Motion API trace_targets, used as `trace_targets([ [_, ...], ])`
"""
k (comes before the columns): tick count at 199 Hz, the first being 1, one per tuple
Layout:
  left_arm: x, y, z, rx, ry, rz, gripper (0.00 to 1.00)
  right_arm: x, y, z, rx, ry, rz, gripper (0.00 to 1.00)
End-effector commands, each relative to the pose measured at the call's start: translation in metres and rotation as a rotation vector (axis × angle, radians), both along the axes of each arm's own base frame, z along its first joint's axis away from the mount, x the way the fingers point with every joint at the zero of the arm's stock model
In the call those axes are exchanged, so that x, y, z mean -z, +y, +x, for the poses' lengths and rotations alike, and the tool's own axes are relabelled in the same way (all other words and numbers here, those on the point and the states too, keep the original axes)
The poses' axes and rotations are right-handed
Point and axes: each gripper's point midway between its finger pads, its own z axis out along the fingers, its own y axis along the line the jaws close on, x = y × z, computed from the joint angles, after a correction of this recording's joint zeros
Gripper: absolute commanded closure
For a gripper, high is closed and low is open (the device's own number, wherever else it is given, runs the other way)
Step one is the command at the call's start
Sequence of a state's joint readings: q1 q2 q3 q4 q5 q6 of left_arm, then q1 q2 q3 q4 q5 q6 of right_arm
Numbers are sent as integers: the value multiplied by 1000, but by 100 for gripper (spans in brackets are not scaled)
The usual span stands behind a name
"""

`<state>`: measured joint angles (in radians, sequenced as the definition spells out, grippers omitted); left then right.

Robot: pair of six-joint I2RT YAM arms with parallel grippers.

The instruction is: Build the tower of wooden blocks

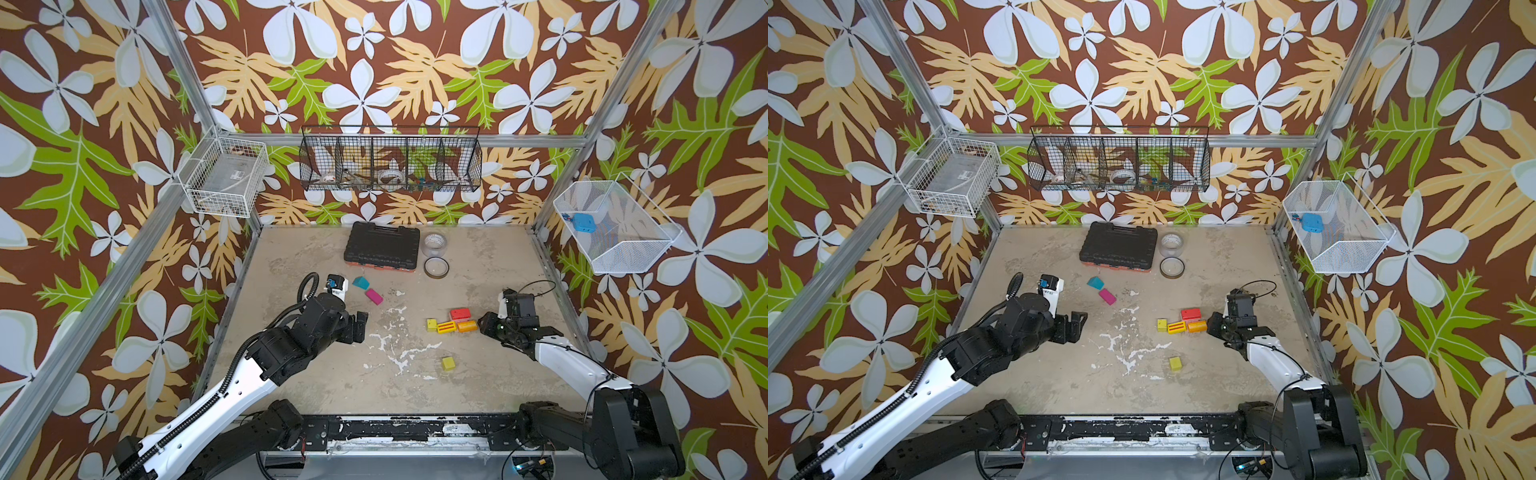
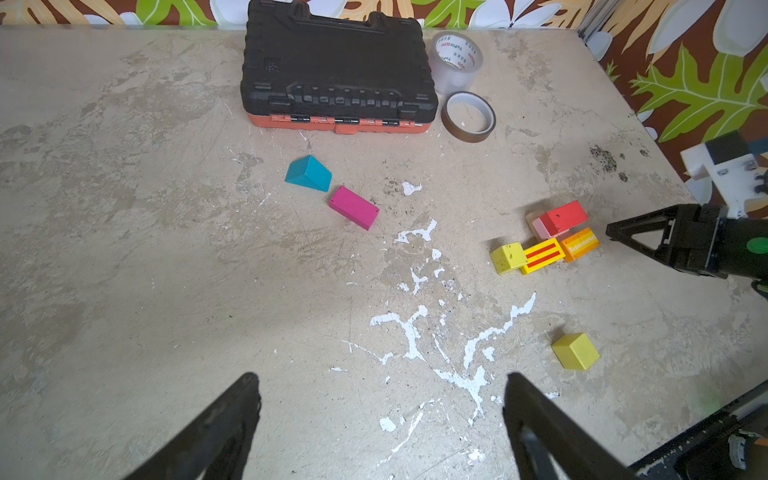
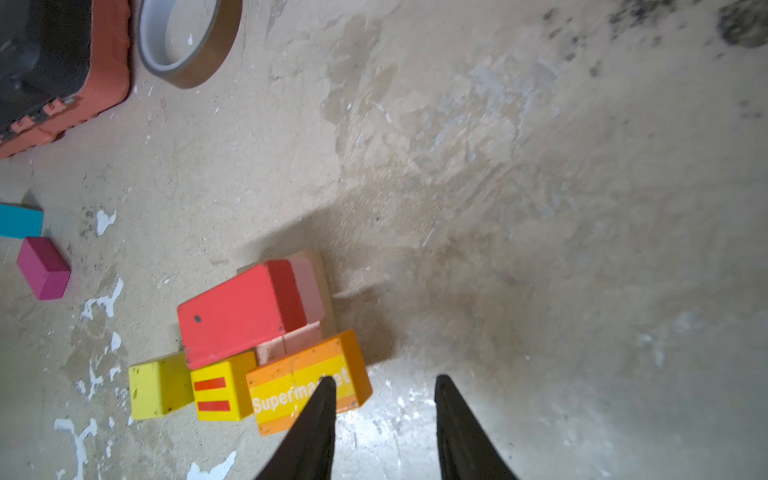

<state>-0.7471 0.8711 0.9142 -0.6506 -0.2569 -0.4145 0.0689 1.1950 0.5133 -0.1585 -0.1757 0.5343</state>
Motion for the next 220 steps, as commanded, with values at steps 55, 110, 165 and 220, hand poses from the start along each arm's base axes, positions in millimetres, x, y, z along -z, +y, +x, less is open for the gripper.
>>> trace_targets([
  [55, -4, 0, 1, 1, -16, -10, 8, 23, -2, 4, -15, 72, 9, 61],
  [110, -5, 0, 1, 1, -16, -11, 8, 28, 6, 4, -49, 85, 32, 60],
  [165, -5, 0, 1, -1, -18, -11, 8, 29, 14, 4, -78, 95, 10, 60],
  [220, -6, 0, 1, 3, -19, -14, 8, 27, 14, 3, -77, 90, 0, 60],
])
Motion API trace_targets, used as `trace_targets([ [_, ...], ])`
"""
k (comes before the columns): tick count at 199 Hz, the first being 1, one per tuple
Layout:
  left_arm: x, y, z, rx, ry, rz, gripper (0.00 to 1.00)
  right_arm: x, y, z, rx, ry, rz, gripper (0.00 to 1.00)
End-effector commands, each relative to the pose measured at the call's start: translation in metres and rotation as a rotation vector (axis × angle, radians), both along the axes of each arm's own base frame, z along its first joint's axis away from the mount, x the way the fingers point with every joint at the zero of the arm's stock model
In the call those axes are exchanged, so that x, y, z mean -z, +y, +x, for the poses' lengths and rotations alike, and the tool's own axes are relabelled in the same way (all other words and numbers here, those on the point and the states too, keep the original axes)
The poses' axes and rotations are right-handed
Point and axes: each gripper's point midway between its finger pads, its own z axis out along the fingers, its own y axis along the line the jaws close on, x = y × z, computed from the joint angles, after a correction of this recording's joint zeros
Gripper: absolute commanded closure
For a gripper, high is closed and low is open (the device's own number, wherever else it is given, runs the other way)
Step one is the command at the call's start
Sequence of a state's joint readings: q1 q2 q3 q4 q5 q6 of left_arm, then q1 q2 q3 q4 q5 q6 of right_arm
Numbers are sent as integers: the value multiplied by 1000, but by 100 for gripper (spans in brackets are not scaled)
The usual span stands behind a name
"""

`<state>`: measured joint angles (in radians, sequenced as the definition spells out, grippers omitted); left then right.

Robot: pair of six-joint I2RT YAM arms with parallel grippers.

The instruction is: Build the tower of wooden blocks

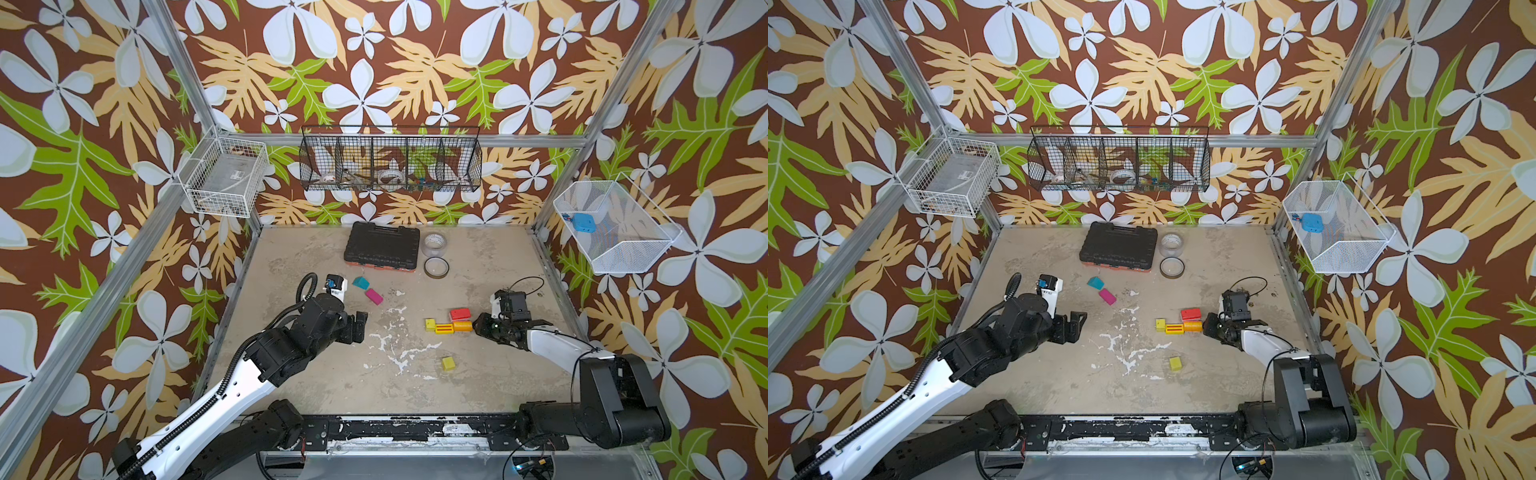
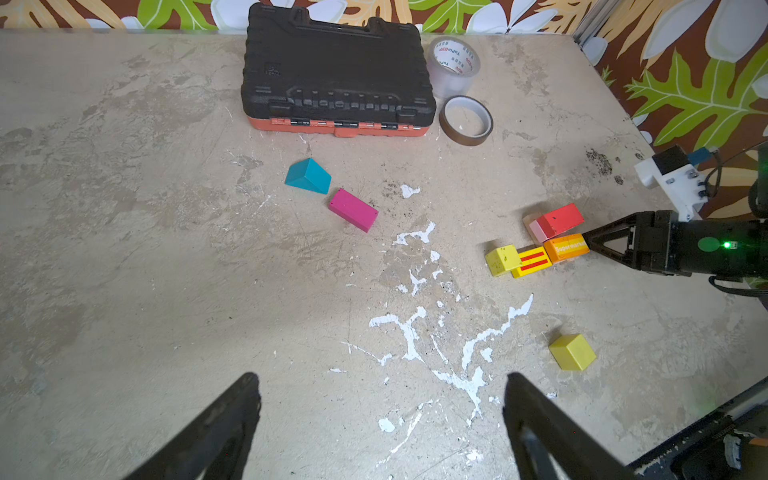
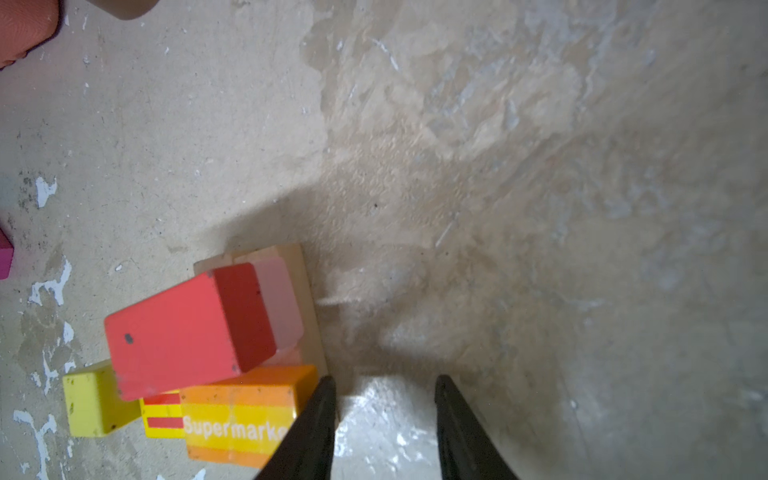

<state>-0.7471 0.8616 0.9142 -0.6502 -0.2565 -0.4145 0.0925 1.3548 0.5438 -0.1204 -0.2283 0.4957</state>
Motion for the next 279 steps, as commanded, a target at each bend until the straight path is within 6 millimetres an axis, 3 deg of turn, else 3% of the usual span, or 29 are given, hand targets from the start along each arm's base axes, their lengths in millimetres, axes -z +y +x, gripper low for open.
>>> trace_targets([
  [1, -3, -1, 2, 2, -13, -7, 8, 0, -2, 0, 7, 2, -17, 60],
  [127, -6, 0, 0, 2, -20, -15, 8, 0, -2, 4, 4, 5, -39, 58],
  [213, -5, -1, 1, 5, -16, -13, 8, -18, 0, -20, -26, -41, -73, 52],
  [279, -5, 0, 1, 1, -17, -10, 7, -8, 13, -25, -77, -33, -51, 46],
])
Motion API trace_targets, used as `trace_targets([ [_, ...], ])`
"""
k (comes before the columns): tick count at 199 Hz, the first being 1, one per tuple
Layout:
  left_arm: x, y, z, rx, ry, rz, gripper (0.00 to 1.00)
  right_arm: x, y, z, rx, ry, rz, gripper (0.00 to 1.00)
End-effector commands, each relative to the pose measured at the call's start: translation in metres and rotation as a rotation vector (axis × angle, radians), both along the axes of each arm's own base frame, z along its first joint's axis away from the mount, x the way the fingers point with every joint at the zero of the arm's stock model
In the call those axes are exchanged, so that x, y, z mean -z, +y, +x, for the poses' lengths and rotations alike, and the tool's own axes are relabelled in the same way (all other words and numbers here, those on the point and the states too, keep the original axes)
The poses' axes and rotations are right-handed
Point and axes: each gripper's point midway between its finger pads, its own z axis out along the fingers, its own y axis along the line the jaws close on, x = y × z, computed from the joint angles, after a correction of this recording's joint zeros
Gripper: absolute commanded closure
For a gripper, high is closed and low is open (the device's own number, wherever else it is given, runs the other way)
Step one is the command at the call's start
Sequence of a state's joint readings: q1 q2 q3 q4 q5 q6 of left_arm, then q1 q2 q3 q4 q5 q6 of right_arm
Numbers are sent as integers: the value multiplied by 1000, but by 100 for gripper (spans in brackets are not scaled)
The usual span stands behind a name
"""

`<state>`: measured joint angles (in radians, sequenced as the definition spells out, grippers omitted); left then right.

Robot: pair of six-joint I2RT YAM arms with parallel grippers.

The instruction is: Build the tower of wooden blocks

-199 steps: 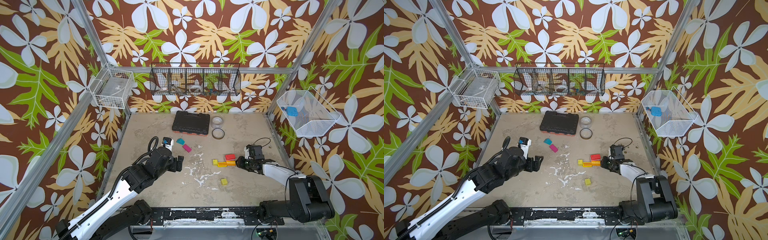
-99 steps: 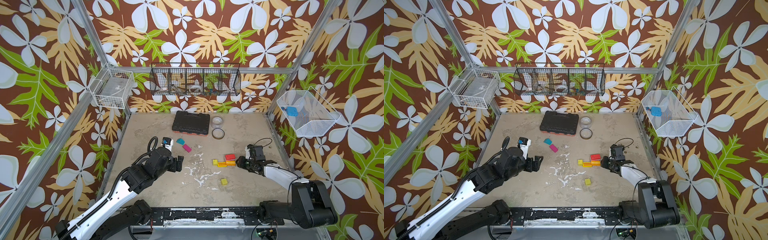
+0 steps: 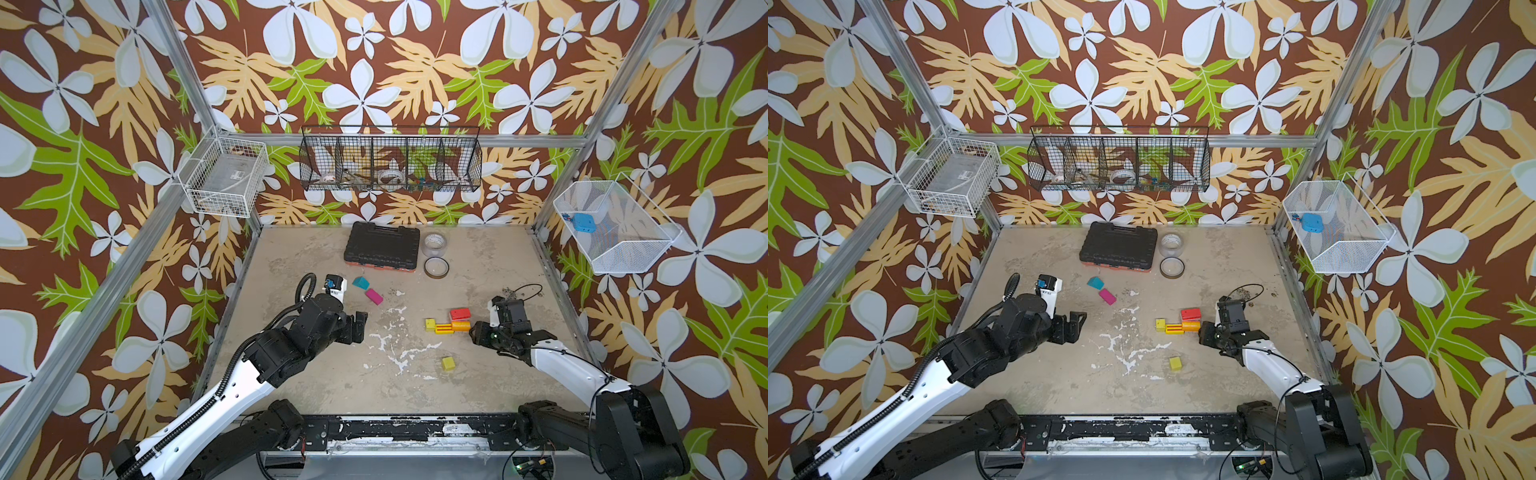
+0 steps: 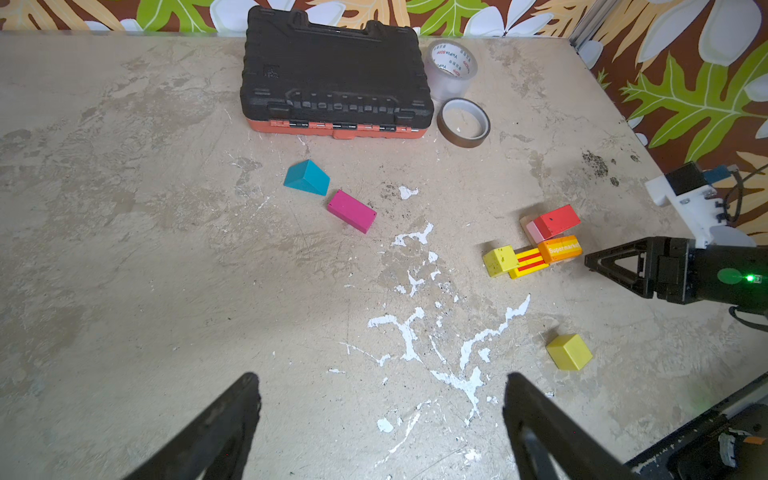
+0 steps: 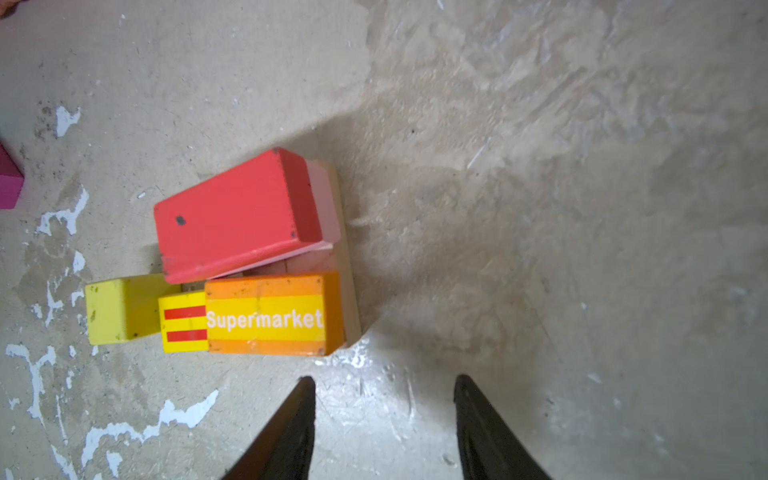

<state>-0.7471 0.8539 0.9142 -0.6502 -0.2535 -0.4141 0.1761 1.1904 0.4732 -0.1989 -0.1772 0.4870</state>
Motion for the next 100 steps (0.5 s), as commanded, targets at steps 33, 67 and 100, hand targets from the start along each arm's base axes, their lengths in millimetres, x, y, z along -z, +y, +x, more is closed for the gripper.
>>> trace_targets([
  [33, -3, 0, 2, -3, -13, -4, 7, 1, 5, 9, -20, -9, 1, 45],
  [67, -2, 0, 3, -4, -11, -2, 7, -1, 5, 14, -18, -17, -5, 45],
  [100, -2, -1, 3, -4, -11, -2, 7, 2, 5, 17, -16, -5, -9, 46],
])
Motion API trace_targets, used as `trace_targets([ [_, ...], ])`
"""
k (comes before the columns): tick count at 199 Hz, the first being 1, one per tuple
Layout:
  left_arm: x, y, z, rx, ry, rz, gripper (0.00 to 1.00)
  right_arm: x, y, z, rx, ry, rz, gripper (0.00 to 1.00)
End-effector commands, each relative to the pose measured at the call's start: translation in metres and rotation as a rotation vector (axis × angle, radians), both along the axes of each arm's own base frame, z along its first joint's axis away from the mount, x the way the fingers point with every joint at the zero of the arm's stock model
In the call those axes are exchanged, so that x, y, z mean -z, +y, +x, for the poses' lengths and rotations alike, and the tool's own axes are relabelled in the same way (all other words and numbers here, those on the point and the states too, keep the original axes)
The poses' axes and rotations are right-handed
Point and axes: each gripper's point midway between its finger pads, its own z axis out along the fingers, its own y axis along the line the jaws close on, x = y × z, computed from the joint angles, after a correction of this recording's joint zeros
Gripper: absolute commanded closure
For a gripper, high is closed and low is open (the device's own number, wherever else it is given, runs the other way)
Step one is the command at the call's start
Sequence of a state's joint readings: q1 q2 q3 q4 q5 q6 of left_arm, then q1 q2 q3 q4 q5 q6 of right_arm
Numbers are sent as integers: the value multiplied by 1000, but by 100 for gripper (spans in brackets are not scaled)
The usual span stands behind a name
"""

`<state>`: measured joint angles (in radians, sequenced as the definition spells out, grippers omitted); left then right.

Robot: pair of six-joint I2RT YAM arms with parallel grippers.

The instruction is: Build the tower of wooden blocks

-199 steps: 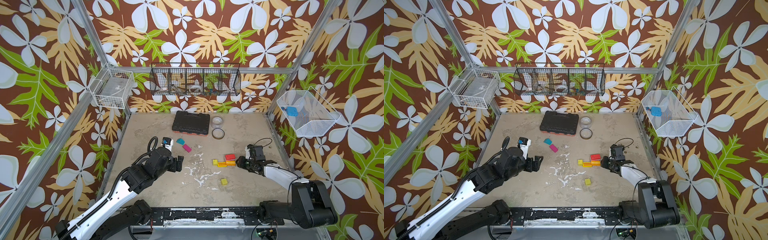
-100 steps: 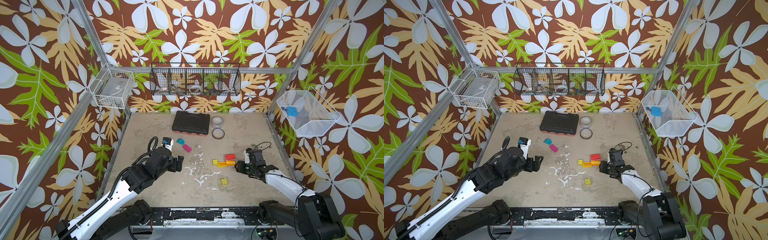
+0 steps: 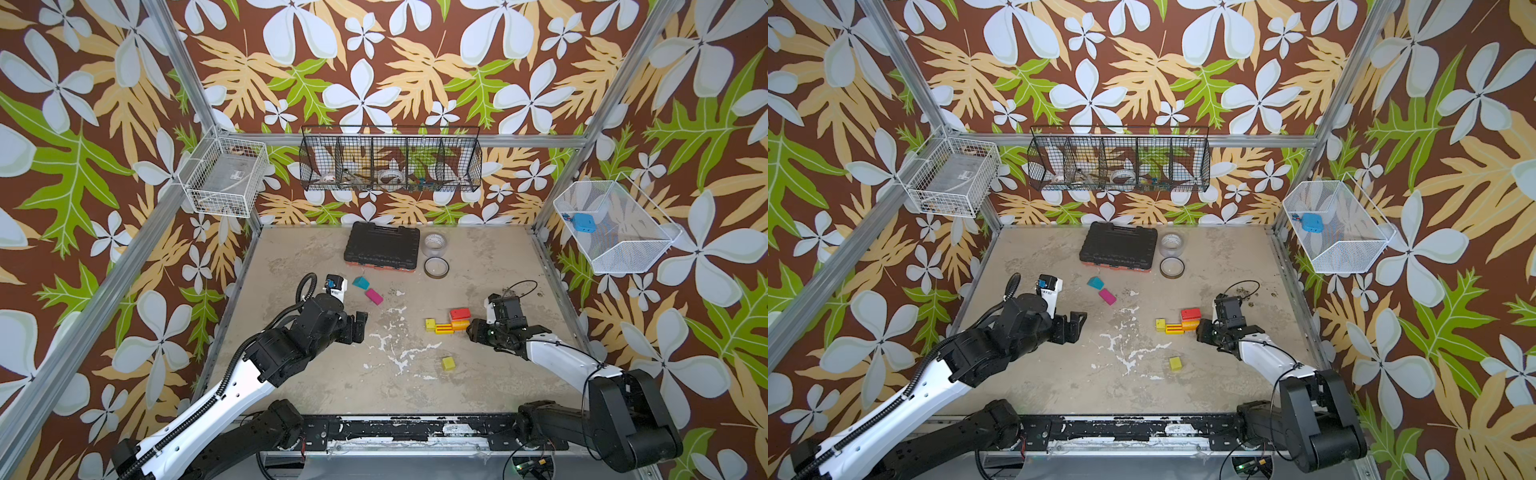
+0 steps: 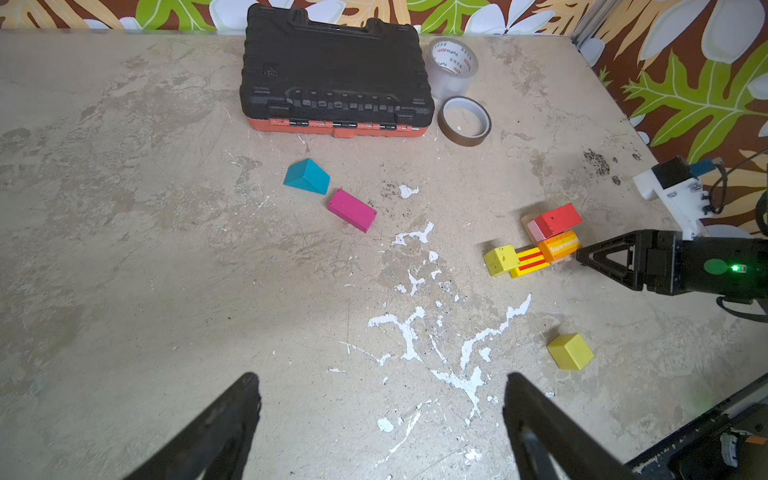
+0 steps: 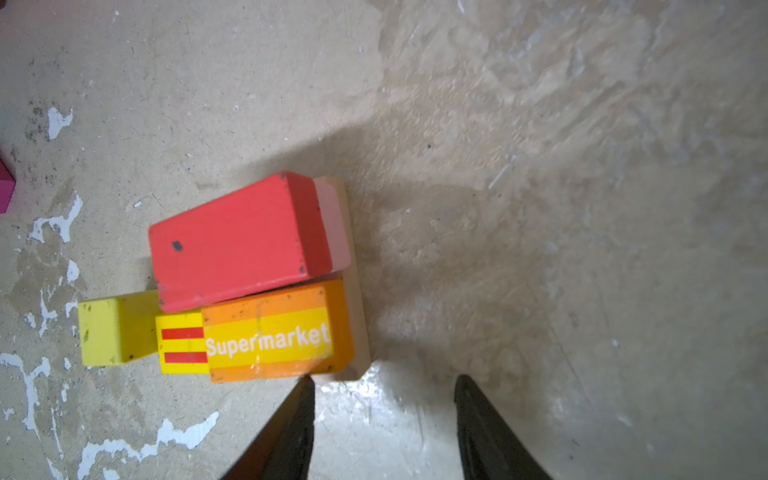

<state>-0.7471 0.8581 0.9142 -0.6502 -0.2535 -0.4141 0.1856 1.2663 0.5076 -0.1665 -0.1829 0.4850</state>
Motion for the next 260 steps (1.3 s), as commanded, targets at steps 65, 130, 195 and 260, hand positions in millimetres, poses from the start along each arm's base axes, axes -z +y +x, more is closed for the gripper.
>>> trace_targets([
  [65, -3, -1, 2, -2, -12, -3, 8, -5, 3, 5, -13, -29, -11, 33],
  [130, -3, 0, 2, -4, -14, -5, 8, -6, 21, 8, -59, -37, -54, 21],
  [195, -5, 0, 2, -3, -18, -8, 7, -2, 21, 11, -52, -19, -70, 20],
  [260, -4, 0, 2, -2, -16, -7, 8, -4, 21, 10, -51, -27, -69, 19],
])
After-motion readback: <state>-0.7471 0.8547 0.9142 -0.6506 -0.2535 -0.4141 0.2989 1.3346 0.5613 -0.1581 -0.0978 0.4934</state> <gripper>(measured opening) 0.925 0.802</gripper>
